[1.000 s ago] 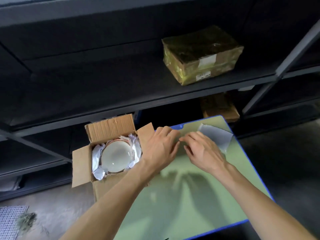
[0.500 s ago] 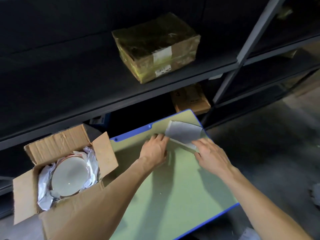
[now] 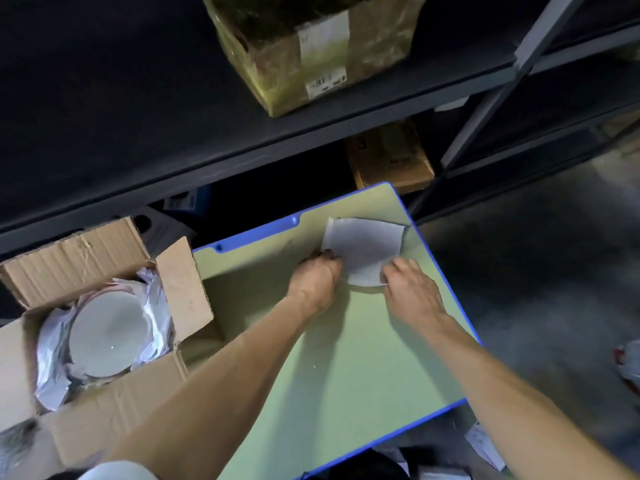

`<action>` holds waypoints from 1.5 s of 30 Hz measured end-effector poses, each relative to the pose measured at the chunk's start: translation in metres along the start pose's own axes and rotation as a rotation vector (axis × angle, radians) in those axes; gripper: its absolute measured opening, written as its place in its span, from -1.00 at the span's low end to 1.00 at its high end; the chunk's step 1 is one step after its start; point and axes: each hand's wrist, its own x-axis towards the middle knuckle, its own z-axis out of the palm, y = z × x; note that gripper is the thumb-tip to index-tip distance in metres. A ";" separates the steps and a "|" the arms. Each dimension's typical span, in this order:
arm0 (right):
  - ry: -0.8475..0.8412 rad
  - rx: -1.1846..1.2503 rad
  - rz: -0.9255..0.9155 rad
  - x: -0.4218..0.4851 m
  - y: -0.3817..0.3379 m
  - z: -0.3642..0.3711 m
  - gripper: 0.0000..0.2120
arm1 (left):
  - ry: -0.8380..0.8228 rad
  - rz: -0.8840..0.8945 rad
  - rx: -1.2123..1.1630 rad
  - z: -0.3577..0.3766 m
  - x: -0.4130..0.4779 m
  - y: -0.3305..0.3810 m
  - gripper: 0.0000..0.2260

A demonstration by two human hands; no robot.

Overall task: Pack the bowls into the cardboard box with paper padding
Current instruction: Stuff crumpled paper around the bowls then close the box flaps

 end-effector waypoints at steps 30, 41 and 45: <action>0.149 0.350 -0.456 -0.012 -0.133 -0.164 -0.94 | 0.388 -0.108 -0.609 -0.121 -0.179 -0.034 -0.84; 0.063 0.433 -0.504 -0.021 -0.212 -0.157 -0.83 | 0.560 -0.300 -0.693 -0.107 -0.234 -0.102 -0.86; -0.075 0.439 -0.428 -0.024 -0.236 -0.148 -0.71 | 0.602 -0.400 -0.823 -0.100 -0.256 -0.136 -0.92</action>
